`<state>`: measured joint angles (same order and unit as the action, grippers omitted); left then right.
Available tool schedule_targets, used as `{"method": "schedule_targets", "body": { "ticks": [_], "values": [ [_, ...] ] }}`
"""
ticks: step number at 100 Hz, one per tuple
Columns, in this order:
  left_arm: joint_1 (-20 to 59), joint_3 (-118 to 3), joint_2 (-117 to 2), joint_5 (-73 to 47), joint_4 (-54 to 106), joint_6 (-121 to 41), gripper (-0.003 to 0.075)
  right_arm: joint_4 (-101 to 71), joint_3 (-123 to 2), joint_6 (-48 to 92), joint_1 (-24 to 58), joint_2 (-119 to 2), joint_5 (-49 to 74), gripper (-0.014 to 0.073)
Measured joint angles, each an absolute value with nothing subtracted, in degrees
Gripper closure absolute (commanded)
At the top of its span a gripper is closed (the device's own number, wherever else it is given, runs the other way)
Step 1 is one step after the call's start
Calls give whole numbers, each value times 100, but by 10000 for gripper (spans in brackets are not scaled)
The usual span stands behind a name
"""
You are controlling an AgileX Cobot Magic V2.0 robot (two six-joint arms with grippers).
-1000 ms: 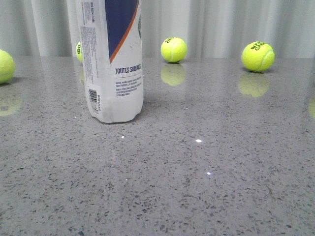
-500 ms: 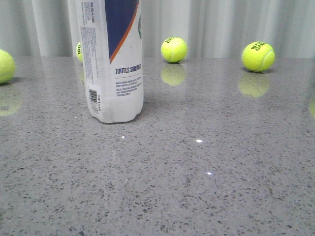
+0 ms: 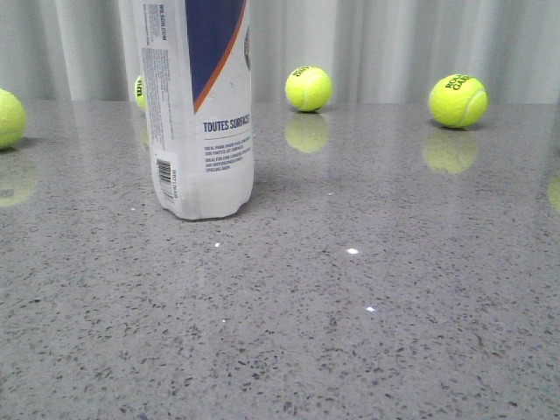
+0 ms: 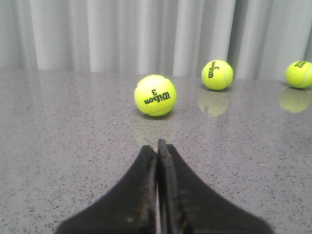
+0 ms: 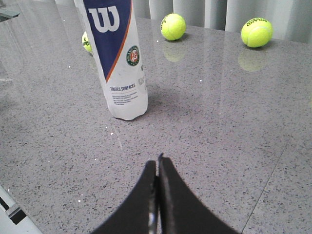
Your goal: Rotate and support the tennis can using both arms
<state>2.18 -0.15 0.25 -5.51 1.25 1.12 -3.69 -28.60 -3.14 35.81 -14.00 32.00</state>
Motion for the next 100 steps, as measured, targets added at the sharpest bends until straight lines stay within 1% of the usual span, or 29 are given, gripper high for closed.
{"method": "schedule_targets", "body": {
  "ticks": [100],
  "values": [
    [218,-15,25,-610,125,93,741,-369,-2860,-314,3581,-1400,3200,650]
  ]
}}
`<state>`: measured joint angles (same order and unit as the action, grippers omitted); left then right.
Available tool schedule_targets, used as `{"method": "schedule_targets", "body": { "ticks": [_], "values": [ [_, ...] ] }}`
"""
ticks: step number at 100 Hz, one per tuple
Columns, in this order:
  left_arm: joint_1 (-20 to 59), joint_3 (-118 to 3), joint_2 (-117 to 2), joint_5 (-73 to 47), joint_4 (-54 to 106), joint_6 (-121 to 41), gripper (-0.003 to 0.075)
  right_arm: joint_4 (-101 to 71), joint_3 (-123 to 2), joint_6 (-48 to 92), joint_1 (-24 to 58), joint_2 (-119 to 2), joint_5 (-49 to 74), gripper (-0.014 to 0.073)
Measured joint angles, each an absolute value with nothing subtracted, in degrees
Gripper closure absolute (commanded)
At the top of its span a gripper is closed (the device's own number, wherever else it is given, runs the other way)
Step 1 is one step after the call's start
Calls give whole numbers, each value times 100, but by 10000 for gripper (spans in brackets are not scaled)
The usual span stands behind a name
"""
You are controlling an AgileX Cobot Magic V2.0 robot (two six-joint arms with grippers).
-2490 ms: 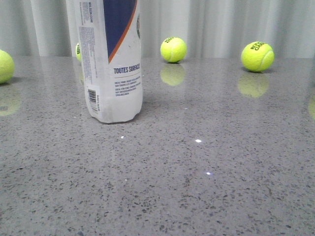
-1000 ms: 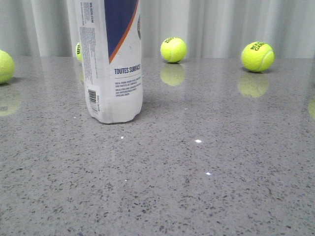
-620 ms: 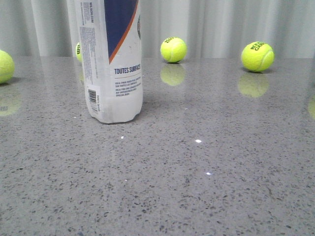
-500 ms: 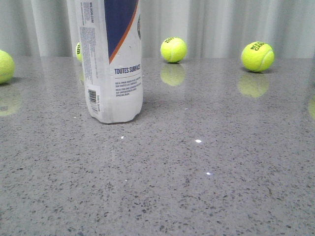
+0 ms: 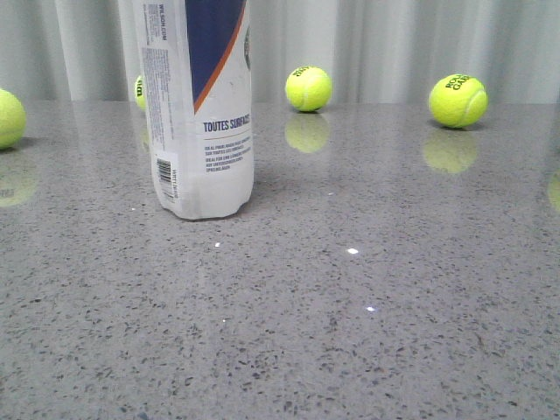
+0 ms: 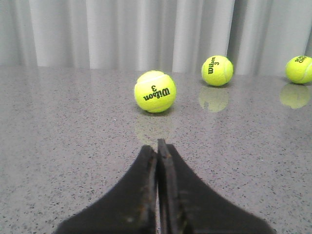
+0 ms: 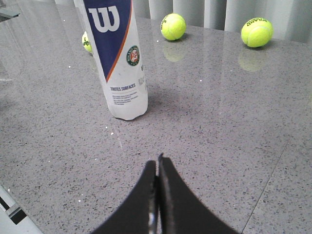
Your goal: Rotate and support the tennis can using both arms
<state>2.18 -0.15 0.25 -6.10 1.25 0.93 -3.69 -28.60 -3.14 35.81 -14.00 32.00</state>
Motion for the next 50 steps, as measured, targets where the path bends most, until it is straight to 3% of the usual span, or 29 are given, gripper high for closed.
{"method": "schedule_targets", "body": {
  "ticks": [28,50],
  "values": [
    [218,-15,25,-610,125,93,741,-369,-2674,-314,3548,-1400,3003,650],
    [218,-15,25,-610,125,93,741,-369,-1589,-314,2654,-1400,1182,650]
  ]
}}
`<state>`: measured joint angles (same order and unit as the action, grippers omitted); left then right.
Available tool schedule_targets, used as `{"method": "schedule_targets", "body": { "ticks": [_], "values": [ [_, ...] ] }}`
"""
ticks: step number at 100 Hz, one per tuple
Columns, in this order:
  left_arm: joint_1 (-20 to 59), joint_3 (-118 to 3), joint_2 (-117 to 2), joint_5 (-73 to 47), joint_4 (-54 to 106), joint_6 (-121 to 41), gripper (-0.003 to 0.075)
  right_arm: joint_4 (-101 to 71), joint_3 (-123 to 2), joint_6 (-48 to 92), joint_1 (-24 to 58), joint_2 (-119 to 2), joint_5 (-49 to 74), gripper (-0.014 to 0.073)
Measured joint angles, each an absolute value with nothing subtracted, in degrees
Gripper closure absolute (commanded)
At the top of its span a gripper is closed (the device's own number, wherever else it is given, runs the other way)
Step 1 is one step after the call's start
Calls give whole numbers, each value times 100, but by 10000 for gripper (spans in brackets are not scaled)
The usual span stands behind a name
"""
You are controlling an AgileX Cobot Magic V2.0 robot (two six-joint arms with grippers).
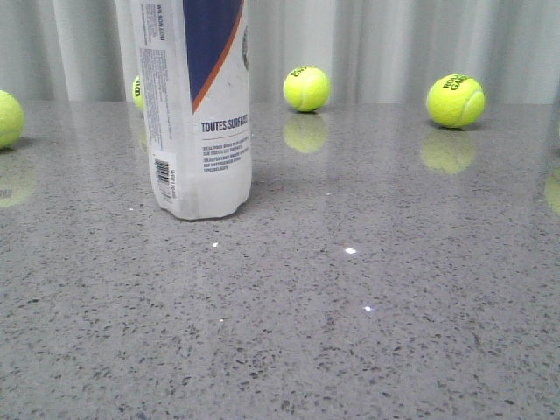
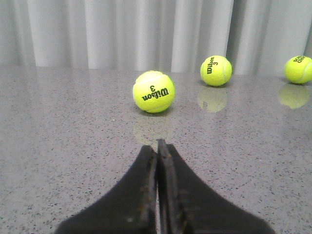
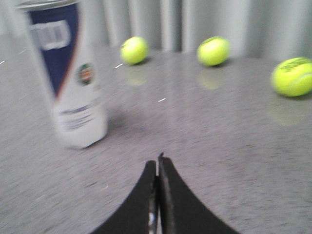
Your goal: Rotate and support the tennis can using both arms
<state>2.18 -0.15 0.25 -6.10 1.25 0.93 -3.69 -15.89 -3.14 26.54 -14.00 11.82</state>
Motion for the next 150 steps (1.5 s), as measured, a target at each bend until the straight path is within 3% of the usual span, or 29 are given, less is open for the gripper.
{"method": "schedule_targets", "body": {
  "ticks": [21,54,74,150],
  "values": [
    [218,-15,25,-610,125,93,741,0,-527,-314,1173,-1216,-239,650],
    [218,-15,25,-610,125,93,741,155,151,-336,-264,-36,-42,650],
    [218,-15,25,-623,125,93,741,155,158,-336,-371,46,613,650],
    [218,-15,25,-625,125,93,741,155,158,-354,-371,46,406,650]
  ]
}}
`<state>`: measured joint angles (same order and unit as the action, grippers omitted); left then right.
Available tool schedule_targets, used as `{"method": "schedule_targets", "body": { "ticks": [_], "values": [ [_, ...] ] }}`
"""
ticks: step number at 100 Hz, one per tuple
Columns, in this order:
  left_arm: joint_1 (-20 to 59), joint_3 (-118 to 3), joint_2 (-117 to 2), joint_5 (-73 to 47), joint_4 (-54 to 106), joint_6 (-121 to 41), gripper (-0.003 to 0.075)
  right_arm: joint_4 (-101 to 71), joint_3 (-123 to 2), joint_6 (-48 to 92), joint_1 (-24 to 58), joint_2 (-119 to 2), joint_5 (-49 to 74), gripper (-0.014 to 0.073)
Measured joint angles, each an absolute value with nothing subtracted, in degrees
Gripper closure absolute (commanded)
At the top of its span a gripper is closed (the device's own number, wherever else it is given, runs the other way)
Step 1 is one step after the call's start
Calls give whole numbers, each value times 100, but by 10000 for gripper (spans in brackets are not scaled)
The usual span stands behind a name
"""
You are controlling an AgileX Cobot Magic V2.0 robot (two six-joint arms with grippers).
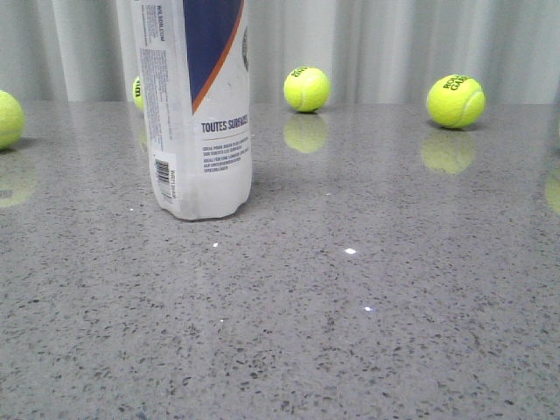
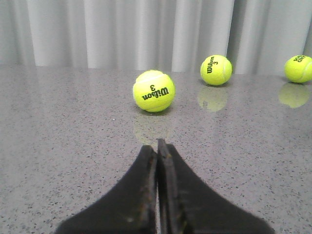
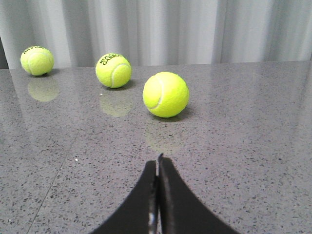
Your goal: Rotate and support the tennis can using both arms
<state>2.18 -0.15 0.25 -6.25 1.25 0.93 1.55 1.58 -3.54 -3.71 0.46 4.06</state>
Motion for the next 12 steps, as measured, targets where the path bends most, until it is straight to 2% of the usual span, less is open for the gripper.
{"method": "schedule_targets", "body": {
  "ticks": [12],
  "values": [
    [218,-15,25,-625,125,93,741,155,158,-354,-371,46,406,650]
  ]
}}
